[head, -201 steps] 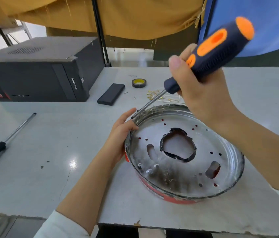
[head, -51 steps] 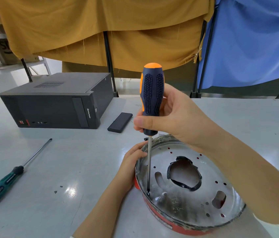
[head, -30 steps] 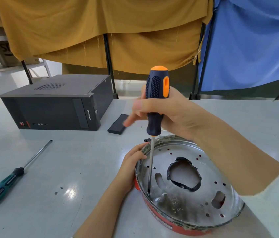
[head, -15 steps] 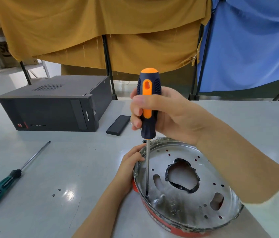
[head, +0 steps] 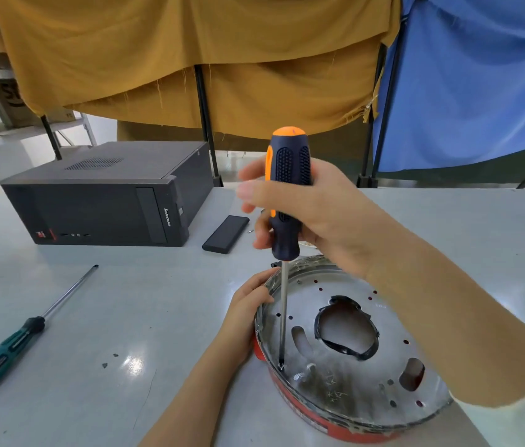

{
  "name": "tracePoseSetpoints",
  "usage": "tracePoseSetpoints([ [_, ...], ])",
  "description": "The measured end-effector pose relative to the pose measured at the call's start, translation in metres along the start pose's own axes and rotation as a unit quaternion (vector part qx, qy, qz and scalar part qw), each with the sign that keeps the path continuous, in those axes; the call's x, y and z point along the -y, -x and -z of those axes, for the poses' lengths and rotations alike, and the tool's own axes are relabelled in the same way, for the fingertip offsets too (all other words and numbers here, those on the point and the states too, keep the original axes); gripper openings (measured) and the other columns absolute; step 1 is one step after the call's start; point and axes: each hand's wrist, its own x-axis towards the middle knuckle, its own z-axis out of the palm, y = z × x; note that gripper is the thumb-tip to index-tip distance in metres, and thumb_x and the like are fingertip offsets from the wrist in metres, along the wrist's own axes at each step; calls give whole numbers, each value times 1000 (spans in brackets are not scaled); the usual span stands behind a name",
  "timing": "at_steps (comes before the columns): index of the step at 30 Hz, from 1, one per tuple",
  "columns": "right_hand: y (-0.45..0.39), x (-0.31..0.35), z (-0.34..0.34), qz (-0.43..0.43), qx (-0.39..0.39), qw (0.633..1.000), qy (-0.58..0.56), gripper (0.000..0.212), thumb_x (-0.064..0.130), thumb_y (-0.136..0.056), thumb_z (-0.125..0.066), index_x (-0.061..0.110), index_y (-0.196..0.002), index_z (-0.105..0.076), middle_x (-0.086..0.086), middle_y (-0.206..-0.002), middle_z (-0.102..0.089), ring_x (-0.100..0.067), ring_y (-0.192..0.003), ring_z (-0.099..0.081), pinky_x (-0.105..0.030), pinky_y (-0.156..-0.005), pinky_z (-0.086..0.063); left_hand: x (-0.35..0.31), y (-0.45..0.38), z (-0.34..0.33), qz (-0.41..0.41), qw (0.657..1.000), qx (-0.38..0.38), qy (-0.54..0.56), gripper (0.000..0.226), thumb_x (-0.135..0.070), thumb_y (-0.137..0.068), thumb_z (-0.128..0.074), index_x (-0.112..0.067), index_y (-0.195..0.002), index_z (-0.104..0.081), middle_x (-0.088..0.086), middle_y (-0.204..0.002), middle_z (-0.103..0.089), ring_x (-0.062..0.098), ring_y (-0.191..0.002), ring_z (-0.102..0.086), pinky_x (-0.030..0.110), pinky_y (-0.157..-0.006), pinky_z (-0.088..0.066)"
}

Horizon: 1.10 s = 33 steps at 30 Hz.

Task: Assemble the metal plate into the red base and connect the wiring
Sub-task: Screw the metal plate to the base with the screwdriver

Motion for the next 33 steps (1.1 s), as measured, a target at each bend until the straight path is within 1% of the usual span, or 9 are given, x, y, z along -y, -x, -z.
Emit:
tracePoseSetpoints([
  [5,-3,6,3,-5,123,983,-134,19,11,-85,-54,14,-69,-45,2,-55,-50,-16,-49,-50,-26,-53,-44,0,0,0,2,1000,-2,10,49,-6,-73,-51,-11,-119,-67,16,-120,-68,35,-114,-63,50,-100,-50],
  [10,-1,-6,-17,36,-137,990,-19,23,16,-88,-62,19,-73,-45,3,-48,-43,-13,-40,-39,-25,-45,-38,-1,1,-1,10,1000,-10,10,51,-6,-71,-51,-10,-120,-66,20,-119,-67,40,-115,-61,55,-102,-46],
  [12,1,-8,-18,61,-174,983,21,21,17,-87,-64,20,-75,-48,3,-48,-47,-13,-40,-44,-28,-45,-43,-1,2,-1,10,1000,-5,9,50,-6,-73,-50,-10,-120,-66,20,-119,-67,40,-114,-62,54,-101,-47],
  [18,-1,8,10,-26,160,978,-131,18,14,-81,-62,16,-99,-59,-1,-81,-65,-18,-63,-60,-28,-56,-48,-2,3,-2,1,1000,-1,11,56,-4,-66,-50,-9,-120,-65,18,-119,-68,37,-113,-62,52,-100,-49],
  [20,-1,10,11,-13,223,962,-158,8,11,-81,-57,14,-88,-59,-3,-73,-62,-17,-55,-57,-26,-54,-45,-1,3,-1,-2,1000,4,11,50,0,-76,-49,-8,-122,-64,20,-121,-66,39,-116,-60,55,-102,-47],
  [23,-1,9,2,-4,179,975,-132,22,7,-87,-53,18,-68,-52,2,-55,-48,-13,-43,-44,-24,-51,-39,-1,3,-1,3,1000,-3,23,56,-3,-67,-50,-8,-121,-65,20,-119,-67,41,-115,-60,56,-102,-46],
  [28,-1,-5,-17,77,-113,991,8,19,19,-90,-62,15,-77,-49,5,-53,-50,-13,-43,-48,-23,-46,-42,-1,1,-1,13,1000,-11,24,54,-2,-69,-50,-11,-120,-66,20,-118,-68,40,-113,-62,54,-100,-48],
  [30,-1,-6,-13,84,-102,991,-1,17,17,-89,-63,14,-78,-51,3,-55,-52,-16,-45,-49,-26,-47,-44,-1,1,-1,11,1000,-5,20,52,-1,-73,-49,-11,-121,-66,19,-119,-68,39,-114,-62,54,-100,-48],
  [33,-4,-2,1,52,60,990,-113,7,14,-85,-62,17,-89,-57,0,-72,-59,-18,-58,-55,-27,-49,-45,-2,2,-2,5,1000,-3,19,53,-2,-70,-49,-11,-120,-67,16,-118,-69,37,-114,-63,53,-101,-48],
])
